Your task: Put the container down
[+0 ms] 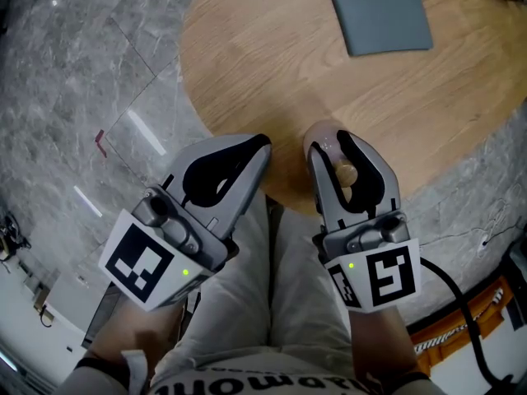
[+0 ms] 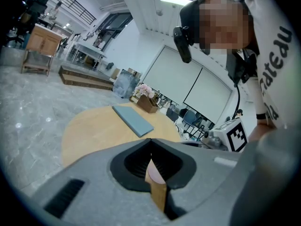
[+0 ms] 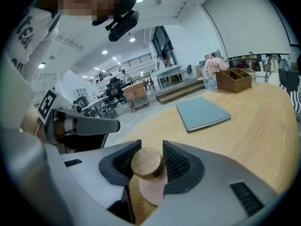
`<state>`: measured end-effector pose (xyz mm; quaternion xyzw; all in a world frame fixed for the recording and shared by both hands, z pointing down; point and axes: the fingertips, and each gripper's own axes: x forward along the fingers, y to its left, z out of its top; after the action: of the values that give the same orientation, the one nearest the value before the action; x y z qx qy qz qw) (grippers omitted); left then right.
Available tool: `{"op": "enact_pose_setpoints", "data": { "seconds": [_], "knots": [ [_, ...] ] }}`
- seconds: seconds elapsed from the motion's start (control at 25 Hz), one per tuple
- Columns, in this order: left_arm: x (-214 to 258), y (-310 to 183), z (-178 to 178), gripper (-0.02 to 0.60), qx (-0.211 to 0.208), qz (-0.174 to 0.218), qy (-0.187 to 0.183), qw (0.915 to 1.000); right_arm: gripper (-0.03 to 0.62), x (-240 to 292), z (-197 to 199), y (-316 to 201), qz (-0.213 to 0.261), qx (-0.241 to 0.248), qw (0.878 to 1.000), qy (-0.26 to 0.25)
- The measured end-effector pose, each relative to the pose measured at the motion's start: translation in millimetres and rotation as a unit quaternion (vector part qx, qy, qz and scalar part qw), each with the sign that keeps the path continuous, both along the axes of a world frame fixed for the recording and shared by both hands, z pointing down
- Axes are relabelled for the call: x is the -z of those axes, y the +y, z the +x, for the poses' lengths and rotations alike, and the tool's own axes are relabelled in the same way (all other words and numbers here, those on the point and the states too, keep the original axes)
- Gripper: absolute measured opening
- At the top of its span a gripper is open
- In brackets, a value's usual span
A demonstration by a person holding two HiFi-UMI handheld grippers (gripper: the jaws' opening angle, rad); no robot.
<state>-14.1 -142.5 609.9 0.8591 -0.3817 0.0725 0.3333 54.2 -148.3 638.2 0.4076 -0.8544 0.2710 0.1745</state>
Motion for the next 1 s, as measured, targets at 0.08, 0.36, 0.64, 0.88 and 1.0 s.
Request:
{"op": "enact_pose_setpoints", "data": {
  "seconds": [0.08, 0.36, 0.64, 0.88, 1.0],
  "knots": [
    [0, 0, 1, 0.015, 0.000, 0.001, 0.000, 1.0000, 0.127, 0, 1, 0, 0.001, 0.001, 1.000, -0.003],
    [1, 1, 7, 0.015, -0.028, -0.003, -0.003, 0.9996, 0.130, -2, 3, 1, 0.015, 0.002, 1.000, -0.005],
    [17, -4, 7, 0.015, -0.068, -0.001, -0.022, 0.9975, 0.130, -7, 6, 5, 0.032, 0.007, 0.999, 0.022],
    [49, -11, 0, 0.015, -0.094, 0.005, -0.018, 0.9954, 0.129, -14, 7, 6, 0.004, -0.003, 0.998, 0.061],
    [65, -14, -11, 0.015, -0.104, 0.009, -0.015, 0.9945, 0.127, -14, 6, 5, 0.002, -0.013, 0.997, 0.074]
  ]
}}
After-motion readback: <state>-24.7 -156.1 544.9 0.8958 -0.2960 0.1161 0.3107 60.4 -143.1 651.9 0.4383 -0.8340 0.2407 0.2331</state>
